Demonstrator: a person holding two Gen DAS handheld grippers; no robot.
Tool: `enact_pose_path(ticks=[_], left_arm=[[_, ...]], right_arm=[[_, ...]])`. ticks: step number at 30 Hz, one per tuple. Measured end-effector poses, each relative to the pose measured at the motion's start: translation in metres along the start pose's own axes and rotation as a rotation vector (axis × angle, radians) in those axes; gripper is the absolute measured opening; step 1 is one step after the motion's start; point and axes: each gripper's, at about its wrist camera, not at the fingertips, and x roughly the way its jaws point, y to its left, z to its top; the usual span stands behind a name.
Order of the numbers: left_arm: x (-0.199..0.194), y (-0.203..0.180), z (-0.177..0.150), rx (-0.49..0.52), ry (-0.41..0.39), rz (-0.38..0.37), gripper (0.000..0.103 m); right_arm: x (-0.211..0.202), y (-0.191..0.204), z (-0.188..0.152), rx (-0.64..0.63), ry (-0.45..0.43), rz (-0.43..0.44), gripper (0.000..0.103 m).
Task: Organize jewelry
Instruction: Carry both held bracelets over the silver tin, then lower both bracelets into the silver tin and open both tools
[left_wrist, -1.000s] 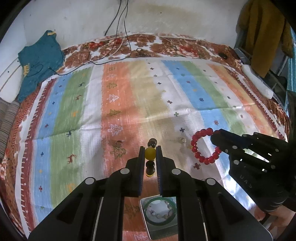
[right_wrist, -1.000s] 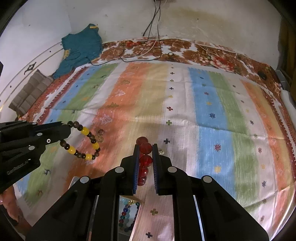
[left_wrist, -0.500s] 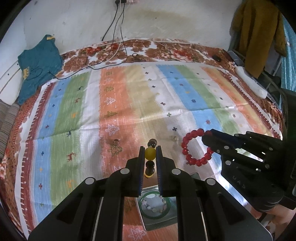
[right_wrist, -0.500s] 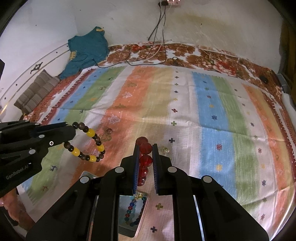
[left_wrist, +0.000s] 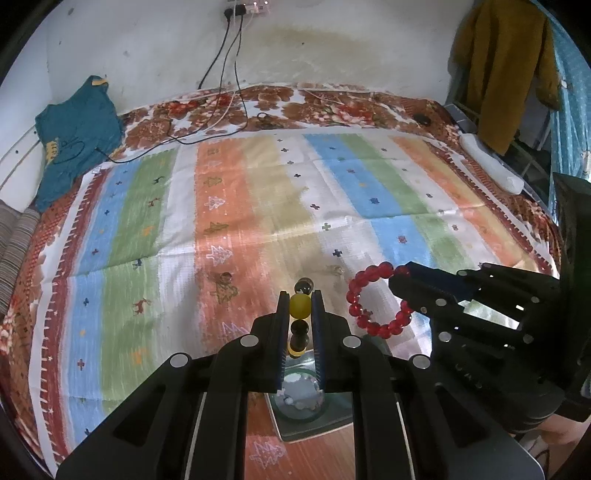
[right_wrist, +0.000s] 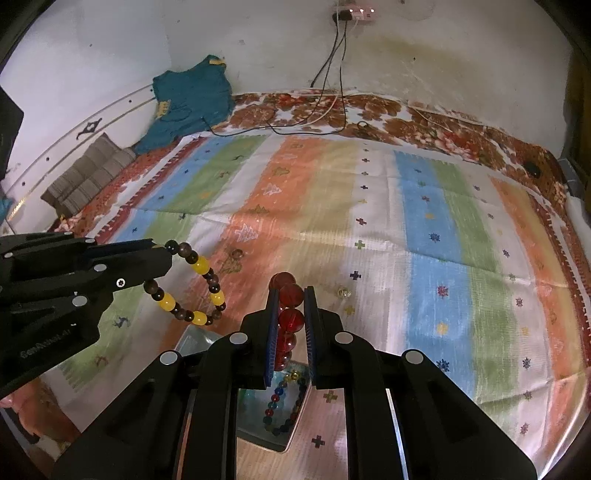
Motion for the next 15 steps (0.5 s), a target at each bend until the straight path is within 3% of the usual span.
enact_pose_path(ticks=[15], left_arm=[[-0.02,-0.006,-0.021,0.004,-0.02,-0.02,0.011]], right_arm=[[-0.016,0.011,-0.018,-0.013,0.001,0.015,0.014]])
